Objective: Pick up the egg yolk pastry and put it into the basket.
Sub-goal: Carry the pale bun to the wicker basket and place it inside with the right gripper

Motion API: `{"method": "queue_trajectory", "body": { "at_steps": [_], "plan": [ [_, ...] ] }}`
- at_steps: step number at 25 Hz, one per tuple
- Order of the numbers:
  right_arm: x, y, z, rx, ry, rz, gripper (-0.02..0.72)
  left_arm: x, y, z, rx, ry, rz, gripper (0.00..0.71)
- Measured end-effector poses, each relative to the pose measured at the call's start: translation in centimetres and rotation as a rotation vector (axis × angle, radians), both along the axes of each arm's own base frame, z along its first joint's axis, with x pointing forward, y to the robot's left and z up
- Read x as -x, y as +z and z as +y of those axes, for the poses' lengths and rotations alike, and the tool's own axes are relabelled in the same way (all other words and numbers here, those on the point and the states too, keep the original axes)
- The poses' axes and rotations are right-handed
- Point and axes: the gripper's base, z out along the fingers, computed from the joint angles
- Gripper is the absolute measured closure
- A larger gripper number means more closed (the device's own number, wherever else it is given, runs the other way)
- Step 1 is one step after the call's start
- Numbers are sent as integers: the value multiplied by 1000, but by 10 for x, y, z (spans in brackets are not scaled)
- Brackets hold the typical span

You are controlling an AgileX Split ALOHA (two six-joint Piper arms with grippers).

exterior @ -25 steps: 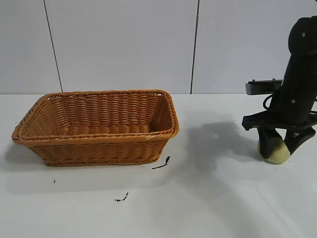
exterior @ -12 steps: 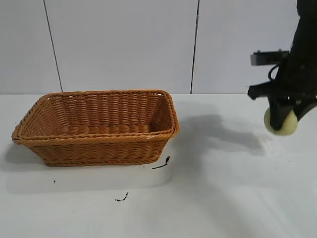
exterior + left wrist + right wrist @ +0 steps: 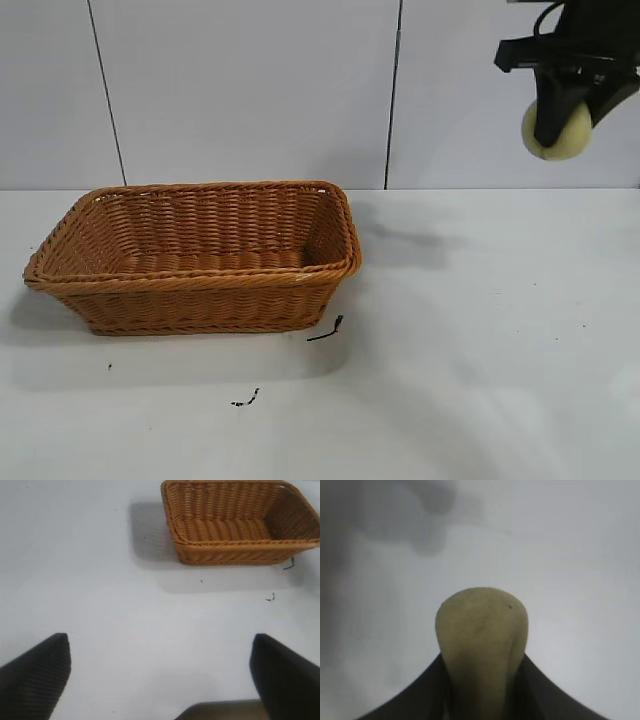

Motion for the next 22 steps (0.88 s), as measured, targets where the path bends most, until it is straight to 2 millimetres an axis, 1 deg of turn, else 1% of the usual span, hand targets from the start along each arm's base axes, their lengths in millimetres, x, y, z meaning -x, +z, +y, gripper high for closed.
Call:
{"method": "queue_trajectory", "body": {
  "at_steps": [4,7,11,13,17,20,22],
  "plan": [
    [-1,15,41,-15,83,-51,510,0,0,0,0,0,0,15],
    [-2,16,78,-21,157,-55,510,0,0,0,0,0,0,15],
    [0,13,138,-44,257,-83,510,0,0,0,0,0,0,15],
    [6,10,171,-54,318,-93,510,0,0,0,0,0,0,15],
    [20,-6,225,-62,426,-94,510,0,0,0,0,0,0,15],
    [25,-31,255,-60,480,-82,510,0,0,0,0,0,0,15],
    [24,-50,268,-61,497,-84,510,0,0,0,0,0,0,15]
  ]
}}
